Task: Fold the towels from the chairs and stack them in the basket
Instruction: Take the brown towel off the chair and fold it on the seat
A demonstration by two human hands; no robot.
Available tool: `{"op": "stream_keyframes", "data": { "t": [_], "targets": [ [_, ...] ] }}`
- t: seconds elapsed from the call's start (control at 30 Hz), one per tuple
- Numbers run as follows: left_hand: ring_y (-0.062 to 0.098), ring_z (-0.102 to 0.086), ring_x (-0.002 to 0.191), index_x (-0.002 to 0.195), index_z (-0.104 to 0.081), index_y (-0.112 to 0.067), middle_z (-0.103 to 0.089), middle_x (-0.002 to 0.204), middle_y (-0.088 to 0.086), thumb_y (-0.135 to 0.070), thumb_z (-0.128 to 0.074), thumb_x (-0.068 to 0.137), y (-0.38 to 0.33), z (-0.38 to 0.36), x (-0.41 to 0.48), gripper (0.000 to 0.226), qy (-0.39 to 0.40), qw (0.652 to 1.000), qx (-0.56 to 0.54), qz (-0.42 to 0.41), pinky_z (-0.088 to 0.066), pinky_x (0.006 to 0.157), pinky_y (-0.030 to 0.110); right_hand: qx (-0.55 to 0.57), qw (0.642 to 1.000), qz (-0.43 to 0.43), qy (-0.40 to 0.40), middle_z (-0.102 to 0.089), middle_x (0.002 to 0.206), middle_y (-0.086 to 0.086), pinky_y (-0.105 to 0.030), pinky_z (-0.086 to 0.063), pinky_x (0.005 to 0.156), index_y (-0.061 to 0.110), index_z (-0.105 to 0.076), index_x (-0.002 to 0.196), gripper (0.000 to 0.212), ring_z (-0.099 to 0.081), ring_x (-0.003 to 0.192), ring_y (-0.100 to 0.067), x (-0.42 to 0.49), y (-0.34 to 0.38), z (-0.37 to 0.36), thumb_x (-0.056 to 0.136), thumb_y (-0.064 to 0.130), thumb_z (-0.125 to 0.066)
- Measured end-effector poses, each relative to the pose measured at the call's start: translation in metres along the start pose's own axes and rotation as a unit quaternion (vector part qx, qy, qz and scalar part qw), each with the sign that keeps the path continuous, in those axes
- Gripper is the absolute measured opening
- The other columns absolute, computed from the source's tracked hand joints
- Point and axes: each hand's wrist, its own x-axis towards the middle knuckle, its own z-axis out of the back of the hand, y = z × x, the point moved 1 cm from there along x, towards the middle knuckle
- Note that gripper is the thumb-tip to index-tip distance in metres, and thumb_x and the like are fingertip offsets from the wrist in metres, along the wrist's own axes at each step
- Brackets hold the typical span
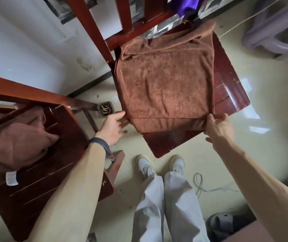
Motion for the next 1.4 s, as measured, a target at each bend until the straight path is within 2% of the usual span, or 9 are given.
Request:
{"op": "stream_keyframes", "data": {
  "t": [0.2, 0.33, 0.43, 0.57, 0.87, 1.0, 1.2, 1.3, 1.4],
  "targets": [
    [0.025, -0.066, 0.089, 0.104, -0.058, -0.018, -0.063, 0.095, 0.006, -0.029, -0.057, 0.096, 0.005, 0.007, -0.007, 0.014, 0.016, 1.0, 0.018, 0.008, -0.051, 0.096, 0.043, 0.147, 0.981, -0.105, 0.069, -0.06, 0.083, -0.003, -0.037, -0.059, 0.078, 0.02, -0.059, 0.109, 0.017, -0.064, 0.078, -0.02, -0.01, -0.008, 0.007, 0.095, 0.03, -0.059],
    [0.025, -0.065, 0.083, 0.098, -0.062, -0.012, -0.064, 0.093, 0.011, -0.023, -0.061, 0.097, 0.003, 0.011, -0.019, 0.011, -0.016, 1.0, 0.019, -0.015, -0.053, 0.088, 0.034, 0.138, 0.985, -0.095, 0.041, -0.06, 0.075, -0.005, -0.028, -0.057, 0.068, 0.014, -0.061, 0.086, 0.013, -0.058, 0.062, -0.013, -0.015, -0.015, 0.005, 0.095, 0.021, -0.066],
    [0.026, -0.069, 0.079, 0.106, -0.064, -0.01, -0.068, 0.102, 0.01, -0.023, -0.065, 0.095, 0.001, 0.018, -0.029, 0.017, -0.03, 0.995, 0.086, -0.033, -0.057, 0.077, 0.03, 0.141, 0.98, -0.12, 0.075, -0.059, 0.071, -0.003, -0.03, -0.059, 0.071, 0.012, -0.061, 0.086, 0.012, -0.058, 0.064, -0.014, -0.018, -0.016, 0.004, 0.095, 0.019, -0.066],
    [0.024, -0.07, 0.076, 0.112, -0.06, -0.006, -0.065, 0.102, 0.01, -0.016, -0.063, 0.096, -0.007, 0.023, -0.048, 0.019, -0.055, 0.992, 0.097, -0.063, -0.059, 0.069, 0.024, 0.158, 0.978, -0.128, 0.051, -0.06, 0.067, -0.008, -0.022, -0.059, 0.057, 0.007, -0.062, 0.083, 0.011, -0.059, 0.051, -0.011, -0.023, -0.014, 0.01, 0.092, 0.01, -0.068],
    [0.018, -0.067, 0.08, 0.081, -0.06, -0.006, -0.069, 0.06, 0.003, -0.008, -0.059, 0.092, -0.029, -0.002, -0.15, 0.011, -0.101, 0.994, -0.043, -0.016, -0.056, 0.081, 0.022, 0.258, 0.955, -0.127, 0.069, -0.066, 0.072, -0.013, -0.021, -0.06, 0.056, -0.001, -0.065, 0.08, 0.009, -0.065, 0.055, -0.014, -0.074, 0.013, 0.093, 0.087, 0.001, -0.07],
    [0.018, -0.069, 0.08, 0.087, -0.063, -0.002, -0.073, 0.068, 0.01, 0.0, -0.058, 0.091, -0.037, -0.017, -0.206, 0.007, -0.087, 0.995, -0.047, -0.013, -0.059, 0.075, 0.02, 0.282, 0.95, -0.109, 0.074, -0.066, 0.075, -0.014, -0.019, -0.059, 0.056, -0.003, -0.066, 0.083, 0.005, -0.064, 0.049, -0.011, -0.1, 0.029, 0.145, 0.086, -0.002, -0.07],
    [0.028, -0.068, 0.095, 0.094, -0.06, -0.004, -0.068, 0.095, 0.017, 0.011, -0.052, 0.092, -0.05, -0.051, -0.287, 0.017, -0.069, 0.995, -0.062, -0.042, -0.052, 0.097, 0.034, 0.3, 0.949, -0.065, 0.074, -0.061, 0.069, -0.013, -0.018, -0.057, 0.051, 0.001, -0.062, 0.079, 0.013, -0.06, 0.047, -0.011, -0.133, 0.05, 0.222, 0.084, -0.009, -0.07],
    [0.029, -0.069, 0.099, 0.103, -0.068, -0.003, -0.07, 0.104, 0.017, 0.014, -0.049, 0.091, -0.055, -0.077, -0.328, 0.028, -0.062, 0.996, 0.013, -0.058, -0.052, 0.098, 0.032, 0.265, 0.961, -0.011, 0.082, -0.068, 0.061, -0.009, -0.025, -0.061, 0.058, 0.01, -0.062, 0.094, 0.023, -0.066, 0.049, -0.011, -0.138, 0.053, 0.256, 0.083, -0.007, -0.073],
    [0.026, -0.067, 0.104, 0.112, -0.071, 0.005, -0.07, 0.116, 0.012, 0.014, -0.056, 0.087, -0.06, -0.1, -0.358, 0.03, -0.092, 0.966, 0.211, -0.119, -0.052, 0.1, 0.035, 0.143, 0.982, 0.07, 0.106, -0.073, 0.063, 0.0, -0.032, -0.063, 0.075, 0.021, -0.078, 0.094, 0.021, -0.07, 0.062, -0.013, -0.141, 0.061, 0.285, 0.085, 0.003, -0.071]
  ]
}}
